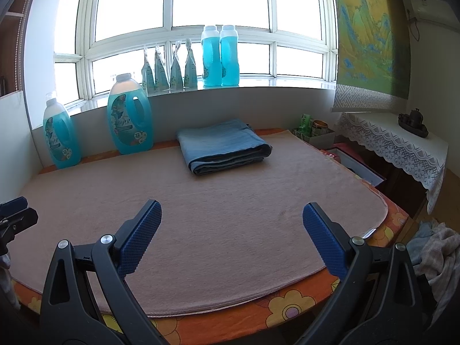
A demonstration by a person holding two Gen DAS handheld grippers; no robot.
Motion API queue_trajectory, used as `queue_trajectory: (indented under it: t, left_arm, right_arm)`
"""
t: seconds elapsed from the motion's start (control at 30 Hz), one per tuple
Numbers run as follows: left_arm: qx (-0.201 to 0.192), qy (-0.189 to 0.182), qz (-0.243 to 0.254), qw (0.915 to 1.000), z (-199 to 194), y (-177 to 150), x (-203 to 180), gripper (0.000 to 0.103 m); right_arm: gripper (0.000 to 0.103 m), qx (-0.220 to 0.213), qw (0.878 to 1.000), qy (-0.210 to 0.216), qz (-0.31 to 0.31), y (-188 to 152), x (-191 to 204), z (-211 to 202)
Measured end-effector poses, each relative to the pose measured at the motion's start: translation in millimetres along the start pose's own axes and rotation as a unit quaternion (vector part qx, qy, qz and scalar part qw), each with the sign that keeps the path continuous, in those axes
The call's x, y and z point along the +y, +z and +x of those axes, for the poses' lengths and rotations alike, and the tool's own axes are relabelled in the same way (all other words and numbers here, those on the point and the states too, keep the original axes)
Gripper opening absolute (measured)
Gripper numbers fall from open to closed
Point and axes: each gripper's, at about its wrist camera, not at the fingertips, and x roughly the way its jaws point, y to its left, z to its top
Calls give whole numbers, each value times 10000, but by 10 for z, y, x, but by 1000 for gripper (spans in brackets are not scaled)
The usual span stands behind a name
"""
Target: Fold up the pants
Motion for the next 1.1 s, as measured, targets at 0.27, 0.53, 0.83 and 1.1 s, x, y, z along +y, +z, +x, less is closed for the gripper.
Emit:
queue_trajectory:
  t: [0.27,0.53,0.83,1.1]
  left_arm:
    - [5,-4,-10,10000,1,-1,0,81]
    - [23,-6,-6,10000,6,-7,-8,81]
    - [40,4,5,10000,17,-11,-12,81]
    - [52,36,30,10000,21,-1,-13,81]
  right_arm:
    - [100,2,10000,16,-3,6,-11,11]
    - [101,27,10000,30,2,9,5,12]
    - [101,38,10000,33,29,-7,14,8]
    - [101,32,10000,36,27,-5,14,7]
